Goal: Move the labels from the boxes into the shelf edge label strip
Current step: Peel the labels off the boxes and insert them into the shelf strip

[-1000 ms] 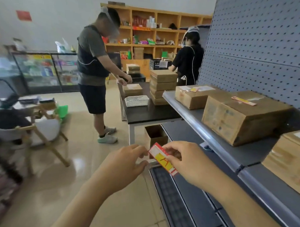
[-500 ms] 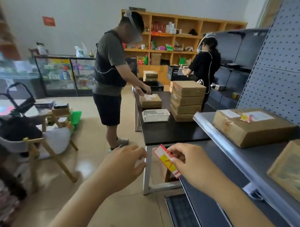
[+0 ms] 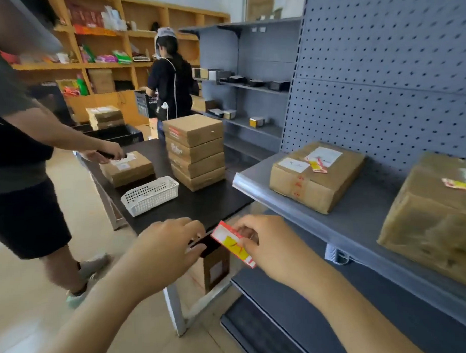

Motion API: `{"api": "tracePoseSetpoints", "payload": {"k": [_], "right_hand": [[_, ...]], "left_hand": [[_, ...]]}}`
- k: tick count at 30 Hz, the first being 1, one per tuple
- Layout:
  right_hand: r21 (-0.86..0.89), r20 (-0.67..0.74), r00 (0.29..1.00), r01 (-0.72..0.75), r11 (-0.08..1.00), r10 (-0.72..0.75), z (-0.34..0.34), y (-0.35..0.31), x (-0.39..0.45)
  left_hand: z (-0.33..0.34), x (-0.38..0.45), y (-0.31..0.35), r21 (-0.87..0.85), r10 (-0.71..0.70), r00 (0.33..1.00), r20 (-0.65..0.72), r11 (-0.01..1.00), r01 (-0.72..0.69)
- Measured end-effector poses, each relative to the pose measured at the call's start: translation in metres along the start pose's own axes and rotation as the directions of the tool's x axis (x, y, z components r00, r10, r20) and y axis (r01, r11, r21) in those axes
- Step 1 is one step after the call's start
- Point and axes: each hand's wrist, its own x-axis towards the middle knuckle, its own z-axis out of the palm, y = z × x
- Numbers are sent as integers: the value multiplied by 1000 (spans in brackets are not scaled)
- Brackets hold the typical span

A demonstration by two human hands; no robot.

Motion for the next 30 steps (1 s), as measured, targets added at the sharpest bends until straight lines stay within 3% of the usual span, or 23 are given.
{"api": "tracePoseSetpoints", "payload": {"k": [6, 17, 23, 30], "right_hand": [[-60, -183, 959, -232, 971, 218, -31, 56, 16], [-23, -351, 861, -401, 916, 368, -45, 115, 71], [8, -426, 796, -473, 881, 431, -46, 121, 94], [46, -521, 677, -587, 808, 521, -37, 120, 111]], "left_hand": [[27, 86, 20, -70, 255, 966, 33, 965, -252], [75, 217, 19, -38, 387, 916, 110, 922, -385], [102, 252, 17, -15, 528, 837, 145, 847, -532], [123, 286, 9, -18, 679, 728, 92, 732, -681]]}}
